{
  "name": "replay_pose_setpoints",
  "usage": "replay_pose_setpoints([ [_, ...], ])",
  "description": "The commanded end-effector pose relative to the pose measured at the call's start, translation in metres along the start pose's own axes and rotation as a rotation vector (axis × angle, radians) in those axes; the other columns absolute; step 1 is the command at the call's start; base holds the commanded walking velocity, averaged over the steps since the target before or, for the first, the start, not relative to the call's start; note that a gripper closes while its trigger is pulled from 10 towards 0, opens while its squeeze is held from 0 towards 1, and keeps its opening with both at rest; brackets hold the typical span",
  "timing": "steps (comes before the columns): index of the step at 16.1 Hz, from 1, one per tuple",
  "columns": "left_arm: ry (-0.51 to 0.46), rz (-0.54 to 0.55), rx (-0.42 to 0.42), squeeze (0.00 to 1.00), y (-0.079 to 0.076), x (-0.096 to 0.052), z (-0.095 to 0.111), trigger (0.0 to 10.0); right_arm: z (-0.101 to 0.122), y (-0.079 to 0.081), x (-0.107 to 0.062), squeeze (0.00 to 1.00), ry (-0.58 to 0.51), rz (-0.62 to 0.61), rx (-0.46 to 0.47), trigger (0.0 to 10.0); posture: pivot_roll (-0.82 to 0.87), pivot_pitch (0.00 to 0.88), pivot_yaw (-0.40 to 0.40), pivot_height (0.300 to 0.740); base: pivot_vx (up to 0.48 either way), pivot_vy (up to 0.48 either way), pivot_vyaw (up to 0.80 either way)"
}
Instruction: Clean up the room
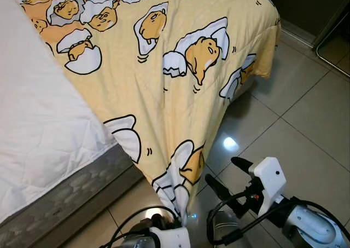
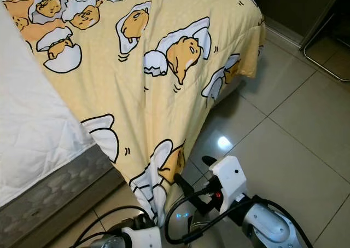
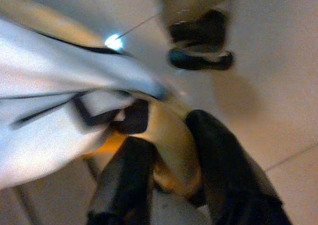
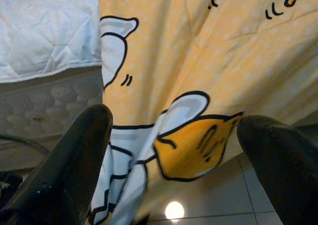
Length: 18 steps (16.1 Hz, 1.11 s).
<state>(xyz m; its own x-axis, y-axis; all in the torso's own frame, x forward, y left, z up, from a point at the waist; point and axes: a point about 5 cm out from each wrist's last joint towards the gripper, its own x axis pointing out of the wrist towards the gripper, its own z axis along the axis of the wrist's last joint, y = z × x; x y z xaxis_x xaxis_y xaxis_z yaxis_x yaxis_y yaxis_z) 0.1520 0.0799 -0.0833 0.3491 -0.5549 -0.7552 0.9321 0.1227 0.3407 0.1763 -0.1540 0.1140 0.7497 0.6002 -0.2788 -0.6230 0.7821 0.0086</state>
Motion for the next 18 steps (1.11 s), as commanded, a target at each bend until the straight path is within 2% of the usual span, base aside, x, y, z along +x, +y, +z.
replay_pose_setpoints([
  [1, 0.055, -0.118, 0.016, 1.00, -0.025, -0.007, -0.015, 10.0, -0.003, 0.002, 0.000, 0.00, 0.000, 0.008, 0.015, 10.0, -0.32, 0.243, 0.105, 0.740, 0.000, 0.000, 0.00],
  [3, 0.079, -0.170, 0.033, 1.00, -0.031, -0.012, -0.024, 10.0, -0.003, 0.002, 0.001, 0.00, -0.002, 0.010, 0.015, 10.0, -0.32, 0.239, 0.107, 0.740, 0.000, 0.000, 0.00],
  [7, 0.068, -0.154, -0.010, 1.00, -0.030, -0.012, -0.023, 10.0, -0.003, 0.001, 0.002, 0.00, -0.006, 0.009, 0.014, 10.0, -0.32, 0.234, 0.109, 0.740, 0.000, 0.000, 0.00],
  [8, 0.043, -0.069, -0.158, 1.00, -0.022, -0.011, -0.021, 10.0, -0.003, 0.001, 0.003, 0.00, -0.009, 0.006, 0.013, 10.0, -0.31, 0.225, 0.115, 0.740, 0.000, 0.000, 0.00],
  [9, -0.012, 0.122, -0.407, 0.00, 0.004, -0.015, -0.023, 10.0, -0.003, -0.001, 0.006, 0.00, -0.022, -0.001, 0.011, 10.0, -0.30, 0.204, 0.124, 0.740, 0.000, 0.000, 0.00],
  [10, -0.039, 0.224, -0.508, 0.00, 0.018, -0.019, -0.026, 10.0, -0.002, -0.002, 0.008, 0.00, -0.028, -0.004, 0.010, 10.0, -0.29, 0.198, 0.126, 0.740, 0.000, 0.000, 0.00],
  [11, -0.097, 0.366, -0.665, 0.00, 0.039, -0.026, -0.030, 10.0, -0.001, -0.003, 0.011, 0.00, -0.043, -0.012, 0.007, 10.0, -0.28, 0.179, 0.131, 0.740, 0.000, 0.000, 0.00],
  [12, -0.136, 0.489, -0.780, 0.00, 0.058, -0.034, -0.036, 10.0, 0.000, -0.005, 0.016, 0.00, -0.057, -0.021, 0.005, 10.0, -0.27, 0.149, 0.138, 0.740, 0.000, 0.000, 0.00],
  [13, -0.196, 0.699, -0.976, 0.00, 0.091, -0.051, -0.047, 10.0, 0.003, -0.010, 0.027, 0.00, -0.094, -0.047, 0.008, 10.0, -0.25, 0.101, 0.145, 0.740, 0.000, 0.000, 0.00],
  [14, -0.235, 0.841, -1.082, 0.00, 0.115, -0.063, -0.053, 10.0, 0.007, -0.013, 0.038, 0.00, -0.126, -0.063, 0.017, 10.0, -0.24, 0.070, 0.147, 0.740, 0.000, 0.000, 0.00],
  [16, -0.291, 0.952, -1.193, 0.00, 0.139, -0.073, -0.055, 10.0, 0.010, -0.015, 0.051, 0.00, -0.158, -0.065, 0.016, 10.0, -0.22, 0.000, 0.153, 0.740, 0.000, 0.000, 0.00],
  [17, -0.314, 0.979, -1.238, 0.00, 0.147, -0.076, -0.055, 10.0, 0.011, -0.016, 0.057, 0.00, -0.166, -0.065, 0.016, 10.0, -0.21, 0.000, 0.155, 0.740, 0.000, 0.000, 0.00],
  [18, -0.357, 1.062, -1.272, 0.00, 0.164, -0.085, -0.056, 10.0, 0.013, -0.021, 0.069, 0.00, -0.188, -0.082, 0.018, 10.0, -0.19, 0.000, 0.163, 0.740, 0.000, 0.000, 0.00],
])
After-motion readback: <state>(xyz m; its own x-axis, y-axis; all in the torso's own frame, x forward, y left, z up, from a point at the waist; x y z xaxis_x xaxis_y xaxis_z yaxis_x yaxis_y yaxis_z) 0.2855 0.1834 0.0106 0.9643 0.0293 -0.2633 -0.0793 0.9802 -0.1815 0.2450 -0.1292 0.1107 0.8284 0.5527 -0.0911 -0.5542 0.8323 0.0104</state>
